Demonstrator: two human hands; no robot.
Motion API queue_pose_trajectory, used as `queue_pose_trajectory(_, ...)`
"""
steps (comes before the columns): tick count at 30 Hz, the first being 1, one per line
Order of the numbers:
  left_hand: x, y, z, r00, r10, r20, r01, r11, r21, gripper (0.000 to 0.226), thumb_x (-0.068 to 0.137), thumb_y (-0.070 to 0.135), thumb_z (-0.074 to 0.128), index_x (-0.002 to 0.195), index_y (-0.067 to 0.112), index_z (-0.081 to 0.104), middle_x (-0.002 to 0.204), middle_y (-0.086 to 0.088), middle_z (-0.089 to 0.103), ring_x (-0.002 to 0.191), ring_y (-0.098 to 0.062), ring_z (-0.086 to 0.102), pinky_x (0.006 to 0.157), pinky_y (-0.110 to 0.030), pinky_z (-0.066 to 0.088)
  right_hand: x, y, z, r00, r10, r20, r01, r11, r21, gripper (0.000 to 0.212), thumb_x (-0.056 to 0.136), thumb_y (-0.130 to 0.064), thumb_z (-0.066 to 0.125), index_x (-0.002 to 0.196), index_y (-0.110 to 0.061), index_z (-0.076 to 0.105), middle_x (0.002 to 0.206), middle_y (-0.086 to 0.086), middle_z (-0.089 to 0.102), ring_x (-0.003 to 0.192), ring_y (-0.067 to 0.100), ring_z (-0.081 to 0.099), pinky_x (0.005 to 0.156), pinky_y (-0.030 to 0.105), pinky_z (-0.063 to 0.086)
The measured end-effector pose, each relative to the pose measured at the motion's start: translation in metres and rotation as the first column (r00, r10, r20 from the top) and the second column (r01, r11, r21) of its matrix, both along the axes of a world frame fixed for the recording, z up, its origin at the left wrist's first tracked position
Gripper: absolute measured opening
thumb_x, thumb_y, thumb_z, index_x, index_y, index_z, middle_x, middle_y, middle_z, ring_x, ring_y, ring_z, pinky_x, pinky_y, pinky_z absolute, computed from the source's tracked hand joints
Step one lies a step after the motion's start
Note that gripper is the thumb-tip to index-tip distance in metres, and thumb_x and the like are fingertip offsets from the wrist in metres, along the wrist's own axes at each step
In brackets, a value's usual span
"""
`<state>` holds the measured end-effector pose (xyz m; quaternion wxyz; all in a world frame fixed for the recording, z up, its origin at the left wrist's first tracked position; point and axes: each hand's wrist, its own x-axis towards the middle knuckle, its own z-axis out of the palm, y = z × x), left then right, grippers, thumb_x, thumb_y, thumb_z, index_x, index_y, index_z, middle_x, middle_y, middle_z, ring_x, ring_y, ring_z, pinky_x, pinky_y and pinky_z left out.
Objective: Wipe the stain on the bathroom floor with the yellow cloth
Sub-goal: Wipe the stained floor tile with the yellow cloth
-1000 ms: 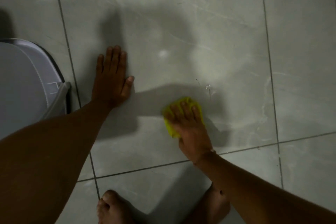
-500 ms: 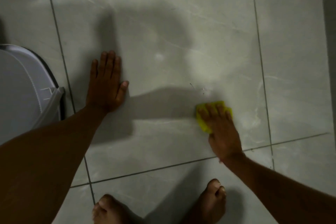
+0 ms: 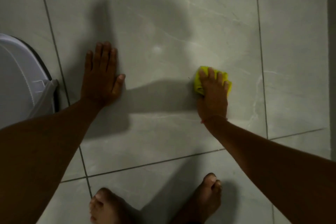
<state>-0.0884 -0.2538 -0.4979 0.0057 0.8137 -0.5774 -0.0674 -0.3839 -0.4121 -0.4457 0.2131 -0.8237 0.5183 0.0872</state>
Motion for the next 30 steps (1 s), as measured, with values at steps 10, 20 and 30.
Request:
queue_pose_trajectory(10, 0.001, 0.000, 0.000, 1.000, 0.001, -0.007, -0.001, 1.000, 0.021, 0.076, 0.097, 0.046, 0.031, 0.159, 0.007, 0.010, 0.167, -0.021, 0.010, 0.156, -0.039, 0.005, 0.126, -0.055, 0.004, 0.004, -0.053, -0.003, 0.913, 0.405, -0.047, -0.406, 0.913, -0.031, 0.067, 0.081, -0.020, 0.047, 0.146, -0.025, 0.032, 0.155, 0.010, 0.033, 0.143, 0.041, 0.023, 0.115, 0.061, 0.015)
queue_pose_trajectory(20, -0.001, -0.001, 0.004, 0.999, 0.015, -0.032, -0.015, 1.000, -0.006, 0.075, 0.097, 0.044, 0.033, 0.158, 0.006, 0.014, 0.167, -0.021, 0.012, 0.156, -0.039, 0.008, 0.126, -0.056, 0.006, 0.008, -0.101, 0.002, 0.907, 0.420, -0.030, -0.421, 0.907, -0.008, 0.066, 0.084, -0.007, 0.051, 0.145, -0.025, 0.034, 0.156, 0.011, 0.031, 0.144, 0.041, 0.022, 0.116, 0.058, 0.016)
queue_pose_trajectory(30, 0.000, -0.001, 0.003, 1.000, 0.017, -0.016, -0.017, 1.000, -0.005, 0.075, 0.096, 0.045, 0.032, 0.158, 0.007, 0.013, 0.167, -0.020, 0.013, 0.156, -0.038, 0.008, 0.126, -0.056, 0.007, -0.008, -0.074, 0.003, 0.949, 0.302, 0.089, -0.306, 0.951, 0.035, 0.057, 0.088, -0.006, 0.055, 0.140, -0.027, 0.045, 0.152, 0.008, 0.038, 0.144, 0.036, 0.025, 0.118, 0.057, 0.014)
